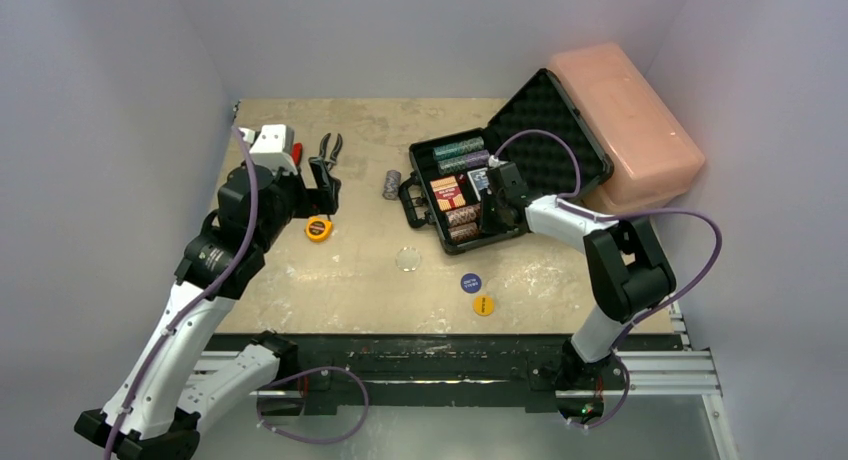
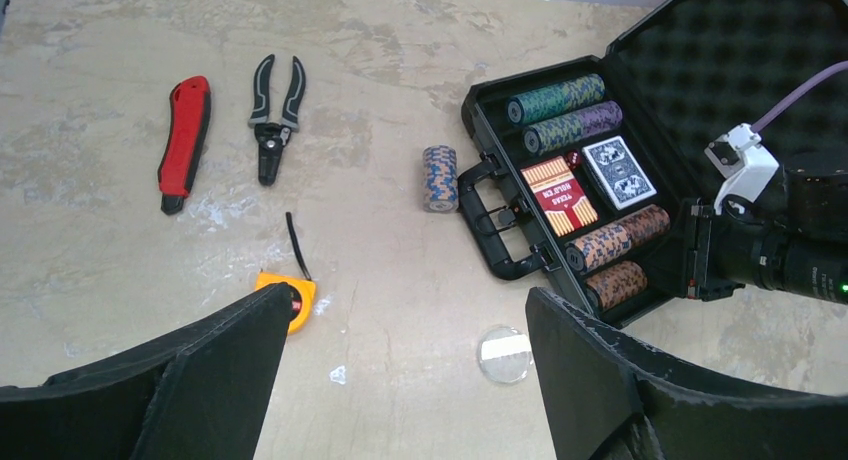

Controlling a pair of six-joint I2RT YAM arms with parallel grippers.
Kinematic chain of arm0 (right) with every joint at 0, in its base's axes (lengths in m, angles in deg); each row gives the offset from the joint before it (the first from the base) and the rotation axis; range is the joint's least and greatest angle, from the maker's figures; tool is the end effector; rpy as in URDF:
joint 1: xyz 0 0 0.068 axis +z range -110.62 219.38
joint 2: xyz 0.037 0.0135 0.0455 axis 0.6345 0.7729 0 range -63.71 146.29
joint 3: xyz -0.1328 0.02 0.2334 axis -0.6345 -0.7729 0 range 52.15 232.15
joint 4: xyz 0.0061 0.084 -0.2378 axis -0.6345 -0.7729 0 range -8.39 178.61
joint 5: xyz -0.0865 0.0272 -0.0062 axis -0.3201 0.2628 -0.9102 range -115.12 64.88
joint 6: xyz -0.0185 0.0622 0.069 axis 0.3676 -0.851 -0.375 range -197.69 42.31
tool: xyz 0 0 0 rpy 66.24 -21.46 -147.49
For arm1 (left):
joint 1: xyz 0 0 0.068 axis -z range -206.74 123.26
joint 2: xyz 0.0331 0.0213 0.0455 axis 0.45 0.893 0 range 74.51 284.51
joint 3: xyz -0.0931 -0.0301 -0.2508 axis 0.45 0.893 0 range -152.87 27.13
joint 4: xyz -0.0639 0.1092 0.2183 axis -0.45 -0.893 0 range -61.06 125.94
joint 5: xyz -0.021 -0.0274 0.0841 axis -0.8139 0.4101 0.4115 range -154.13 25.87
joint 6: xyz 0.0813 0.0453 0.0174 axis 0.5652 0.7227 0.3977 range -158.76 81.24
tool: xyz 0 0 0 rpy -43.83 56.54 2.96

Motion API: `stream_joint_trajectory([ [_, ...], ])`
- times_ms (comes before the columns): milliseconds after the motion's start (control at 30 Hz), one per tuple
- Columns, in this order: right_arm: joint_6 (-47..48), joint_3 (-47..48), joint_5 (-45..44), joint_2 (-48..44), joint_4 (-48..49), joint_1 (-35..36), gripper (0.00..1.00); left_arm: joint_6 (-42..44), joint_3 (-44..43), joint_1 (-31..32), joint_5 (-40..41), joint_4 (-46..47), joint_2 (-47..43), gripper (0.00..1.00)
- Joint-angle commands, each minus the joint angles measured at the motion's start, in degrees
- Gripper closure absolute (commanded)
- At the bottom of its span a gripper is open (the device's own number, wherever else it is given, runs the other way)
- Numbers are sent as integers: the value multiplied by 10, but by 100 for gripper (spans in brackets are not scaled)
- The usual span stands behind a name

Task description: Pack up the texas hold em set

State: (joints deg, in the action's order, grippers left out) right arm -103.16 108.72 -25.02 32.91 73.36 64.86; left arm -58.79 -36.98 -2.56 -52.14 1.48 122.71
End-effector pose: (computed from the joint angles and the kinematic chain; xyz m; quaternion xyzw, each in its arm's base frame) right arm 0.3244 0.1548 0.1355 -0.0003 0.9545 0.1290 0.2689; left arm 0.1951 -0.0681 0.3796 -0.0316 0.8091 -0.1400 0.5699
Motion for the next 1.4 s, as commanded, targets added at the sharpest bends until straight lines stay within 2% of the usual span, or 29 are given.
stream_joint_trajectory([
  [0,-6,4,-4,-13,4,8,76,19,-12,1,-18,21,5,13],
  [33,-8,4,-19,-21,0,8,65,20,-11,1,-19,23,6,13],
  [100,-12,7,-41,-35,-9,9,52,22,-9,1,-18,26,8,13],
  [333,-14,26,-62,-81,-38,8,31,26,21,1,-10,71,15,8],
  [433,-11,27,-61,-112,-36,8,2,43,32,1,-28,87,29,5],
  [600,-20,34,-84,-138,-50,8,1,56,-3,0,-83,45,97,5],
  [900,-18,-19,-31,-187,-13,8,1,26,-125,-14,-157,-33,284,8],
  [1367,-17,-66,38,-255,25,9,1,45,-298,-15,-122,-77,530,11],
])
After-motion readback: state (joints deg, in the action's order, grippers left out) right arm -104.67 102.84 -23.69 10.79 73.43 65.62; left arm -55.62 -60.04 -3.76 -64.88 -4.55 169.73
